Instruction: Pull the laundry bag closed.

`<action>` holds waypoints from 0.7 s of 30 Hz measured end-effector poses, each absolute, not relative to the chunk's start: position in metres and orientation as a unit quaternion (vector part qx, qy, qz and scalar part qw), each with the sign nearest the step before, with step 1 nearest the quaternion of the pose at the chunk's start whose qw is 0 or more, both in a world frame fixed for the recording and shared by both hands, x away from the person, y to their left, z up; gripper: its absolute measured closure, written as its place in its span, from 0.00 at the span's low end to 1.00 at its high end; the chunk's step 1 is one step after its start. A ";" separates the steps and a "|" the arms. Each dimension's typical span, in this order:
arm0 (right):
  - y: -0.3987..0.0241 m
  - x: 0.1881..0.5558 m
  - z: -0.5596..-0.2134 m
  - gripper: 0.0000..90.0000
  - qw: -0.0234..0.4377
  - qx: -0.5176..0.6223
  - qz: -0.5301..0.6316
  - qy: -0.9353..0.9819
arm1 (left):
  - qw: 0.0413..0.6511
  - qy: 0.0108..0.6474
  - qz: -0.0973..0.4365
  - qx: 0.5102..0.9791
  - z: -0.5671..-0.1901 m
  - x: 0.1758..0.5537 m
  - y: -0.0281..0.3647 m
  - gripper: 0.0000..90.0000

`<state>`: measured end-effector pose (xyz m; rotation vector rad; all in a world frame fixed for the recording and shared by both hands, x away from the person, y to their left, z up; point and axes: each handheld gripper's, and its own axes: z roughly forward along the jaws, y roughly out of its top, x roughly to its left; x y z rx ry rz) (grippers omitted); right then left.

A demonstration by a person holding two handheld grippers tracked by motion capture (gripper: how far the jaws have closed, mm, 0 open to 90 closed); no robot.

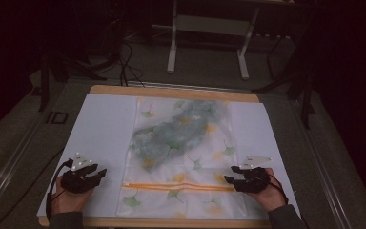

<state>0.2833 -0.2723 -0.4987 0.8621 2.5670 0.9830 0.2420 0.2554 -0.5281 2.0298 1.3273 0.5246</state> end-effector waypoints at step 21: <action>-0.208 0.294 -0.490 0.57 0.102 0.228 0.345 0.905 | 0.316 0.514 0.197 0.773 -0.524 0.239 0.256 0.59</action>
